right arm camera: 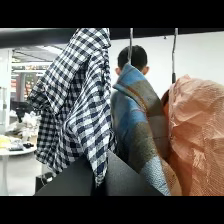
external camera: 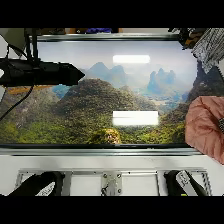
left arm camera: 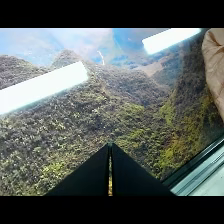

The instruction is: Fold the clothes and pants, and hang the long-sleeved shirts on hangers.

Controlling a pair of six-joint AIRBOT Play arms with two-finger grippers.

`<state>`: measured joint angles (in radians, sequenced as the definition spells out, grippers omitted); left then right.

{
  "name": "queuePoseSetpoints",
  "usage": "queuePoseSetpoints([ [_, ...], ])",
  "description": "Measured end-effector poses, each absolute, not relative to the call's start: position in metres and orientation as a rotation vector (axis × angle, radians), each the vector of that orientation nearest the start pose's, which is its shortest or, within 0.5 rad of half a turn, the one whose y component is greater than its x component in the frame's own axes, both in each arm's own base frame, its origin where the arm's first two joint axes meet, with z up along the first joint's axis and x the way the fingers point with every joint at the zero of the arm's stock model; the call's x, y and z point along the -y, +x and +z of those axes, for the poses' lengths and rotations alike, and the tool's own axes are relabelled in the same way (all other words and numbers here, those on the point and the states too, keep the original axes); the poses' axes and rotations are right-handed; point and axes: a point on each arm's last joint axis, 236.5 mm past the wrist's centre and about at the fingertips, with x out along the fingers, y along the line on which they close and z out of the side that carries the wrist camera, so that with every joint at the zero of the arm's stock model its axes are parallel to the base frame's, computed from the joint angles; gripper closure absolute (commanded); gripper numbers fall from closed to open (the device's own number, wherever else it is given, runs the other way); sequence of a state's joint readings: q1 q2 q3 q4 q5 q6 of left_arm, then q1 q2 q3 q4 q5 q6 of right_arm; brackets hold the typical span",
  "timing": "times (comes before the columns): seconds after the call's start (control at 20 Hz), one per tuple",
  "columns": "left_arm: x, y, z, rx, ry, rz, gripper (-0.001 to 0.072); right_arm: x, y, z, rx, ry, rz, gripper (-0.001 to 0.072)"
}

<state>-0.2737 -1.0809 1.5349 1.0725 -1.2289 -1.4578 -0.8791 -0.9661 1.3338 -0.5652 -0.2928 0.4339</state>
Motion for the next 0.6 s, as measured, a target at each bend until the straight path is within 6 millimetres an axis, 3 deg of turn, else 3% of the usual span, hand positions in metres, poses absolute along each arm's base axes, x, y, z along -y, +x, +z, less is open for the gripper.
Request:
queuePoseSetpoints([
  [0.3, 0.208, 0.346, 0.254, -0.771, -0.132, -0.682, 0.0694, 0.376, 0.218, 0.461, 0.338, -0.306, -1.117, 0.0709],
  [0.6, 0.208, 0.346, 0.254, -0.771, -0.130, -0.684, 0.0694, 0.382, 0.228, 0.444, 0.261, -0.295, -1.057, 0.0677],
])
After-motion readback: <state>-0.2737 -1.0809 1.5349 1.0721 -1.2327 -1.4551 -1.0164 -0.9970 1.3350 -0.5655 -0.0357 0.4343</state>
